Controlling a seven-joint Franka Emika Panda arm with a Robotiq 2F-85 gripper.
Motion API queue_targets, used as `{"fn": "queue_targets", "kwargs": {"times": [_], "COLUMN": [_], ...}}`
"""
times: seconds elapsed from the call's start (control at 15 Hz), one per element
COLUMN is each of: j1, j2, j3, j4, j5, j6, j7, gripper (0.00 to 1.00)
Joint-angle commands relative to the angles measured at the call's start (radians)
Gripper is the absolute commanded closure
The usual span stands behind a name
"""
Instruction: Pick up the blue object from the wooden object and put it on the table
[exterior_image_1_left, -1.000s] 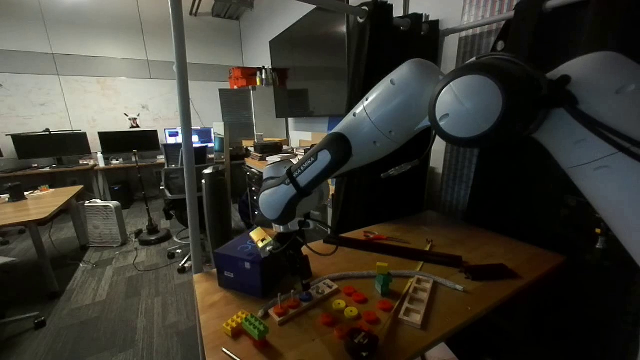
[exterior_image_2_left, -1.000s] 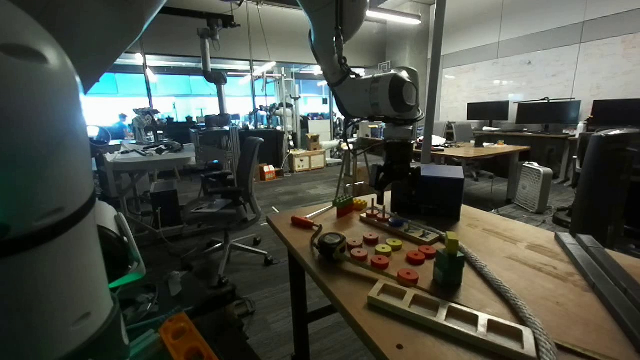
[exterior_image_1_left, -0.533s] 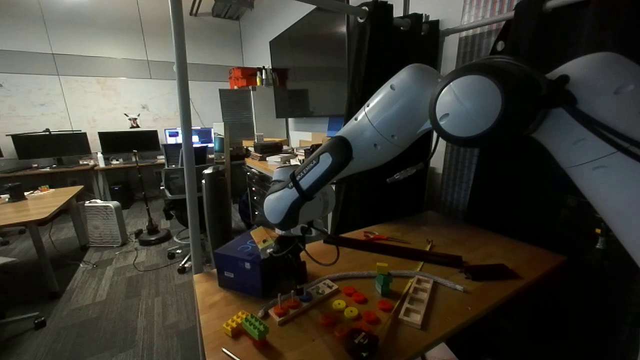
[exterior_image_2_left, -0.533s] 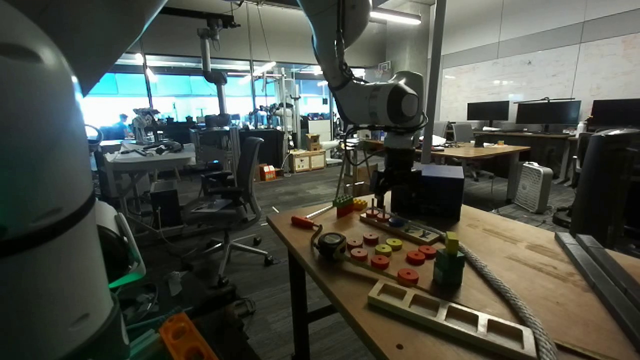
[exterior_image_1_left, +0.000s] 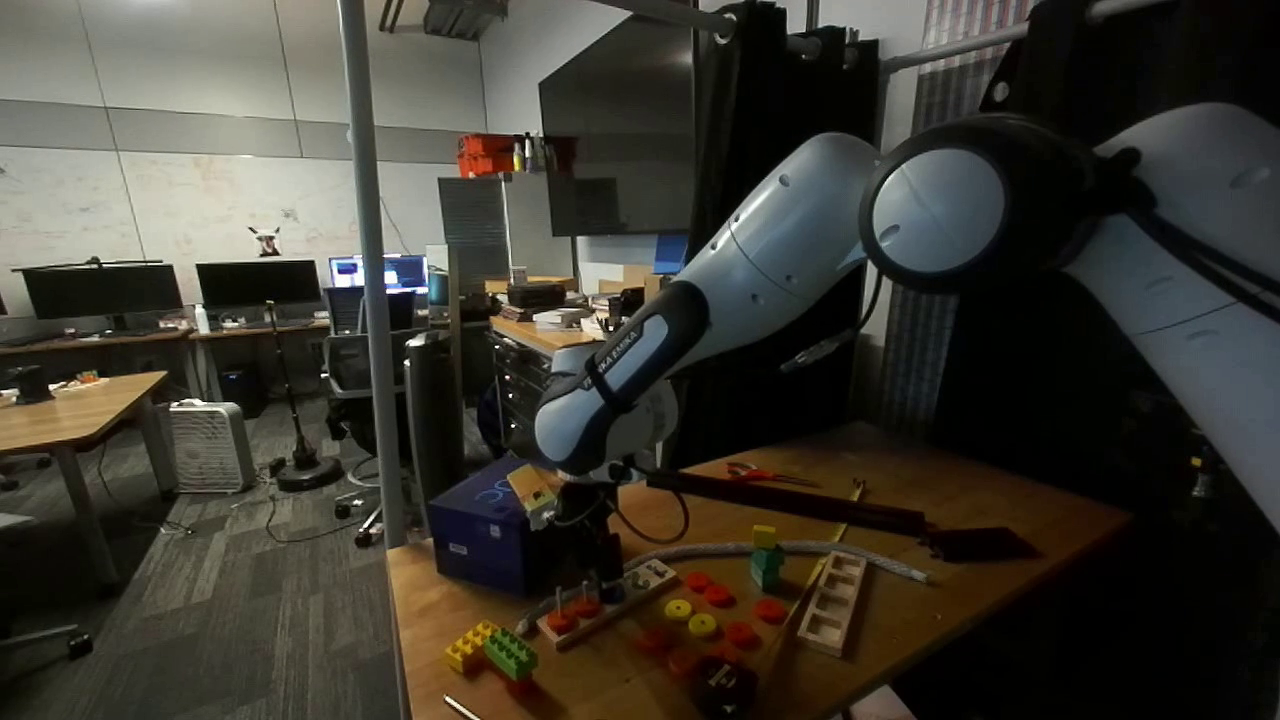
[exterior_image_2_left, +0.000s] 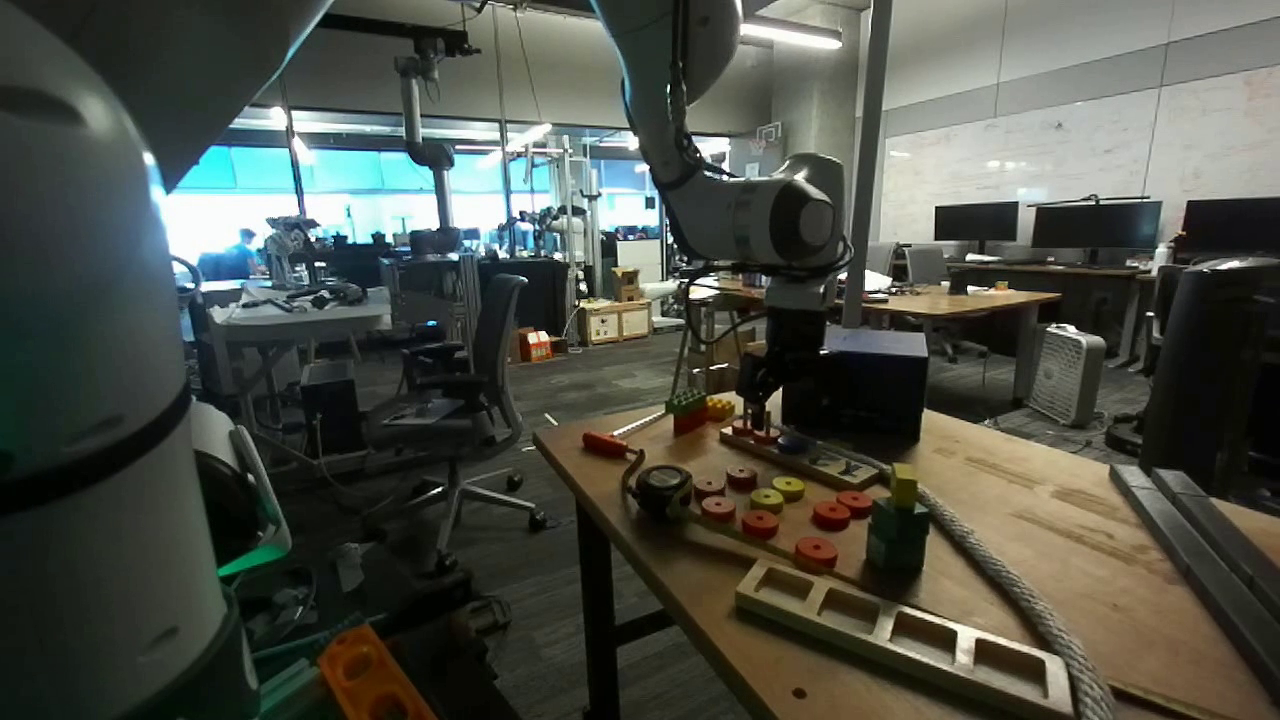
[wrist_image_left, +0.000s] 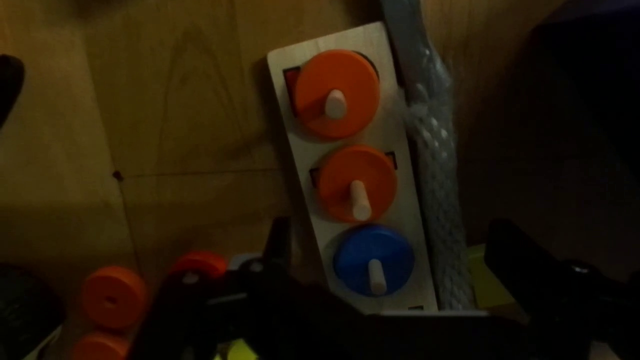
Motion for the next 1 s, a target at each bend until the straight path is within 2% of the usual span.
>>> {"fn": "queue_targets", "kwargs": {"times": [0.0, 0.93], "j1": [0.001, -0.017], "j2": [-0.039, -0.054], "j3": [-0.01, -0.019], "j4": [-0.052, -0.097], "j5": [0.018, 0.02], "j6": [0.027, 0.042], "j7": [-0.025, -0.049], "gripper": [0.0, 0.0]}}
